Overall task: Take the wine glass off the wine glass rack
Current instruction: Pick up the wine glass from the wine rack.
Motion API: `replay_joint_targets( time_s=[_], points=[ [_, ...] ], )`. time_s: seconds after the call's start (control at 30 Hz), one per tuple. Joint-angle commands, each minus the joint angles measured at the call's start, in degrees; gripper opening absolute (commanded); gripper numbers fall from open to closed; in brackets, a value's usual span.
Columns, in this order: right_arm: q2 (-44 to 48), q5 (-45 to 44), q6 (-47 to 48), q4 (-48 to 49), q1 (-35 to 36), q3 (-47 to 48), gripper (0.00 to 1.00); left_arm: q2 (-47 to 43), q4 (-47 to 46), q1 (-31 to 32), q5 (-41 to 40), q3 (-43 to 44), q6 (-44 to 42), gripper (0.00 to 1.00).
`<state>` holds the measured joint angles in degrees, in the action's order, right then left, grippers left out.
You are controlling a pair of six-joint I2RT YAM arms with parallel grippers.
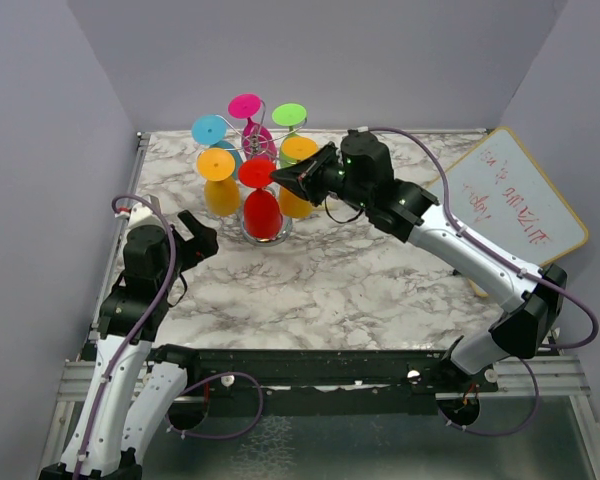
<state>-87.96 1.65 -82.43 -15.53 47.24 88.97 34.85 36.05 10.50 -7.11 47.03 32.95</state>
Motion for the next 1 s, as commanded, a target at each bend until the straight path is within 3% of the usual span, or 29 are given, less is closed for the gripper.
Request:
replay_joint_targets(
  time_s=[0.0, 0.97],
  points=[
    [0.22, 1.08, 0.43, 1.98, 0.97, 0.76, 0.0, 0.39, -0.92, -0.04, -0.34, 0.88, -0.26, 0.94],
    [-4.11, -7.52, -1.37, 2.16, 1.57, 4.42, 0.0, 0.46, -1.07, -0.04, -0.18, 1.4, -1.04, 0.94]
  ],
)
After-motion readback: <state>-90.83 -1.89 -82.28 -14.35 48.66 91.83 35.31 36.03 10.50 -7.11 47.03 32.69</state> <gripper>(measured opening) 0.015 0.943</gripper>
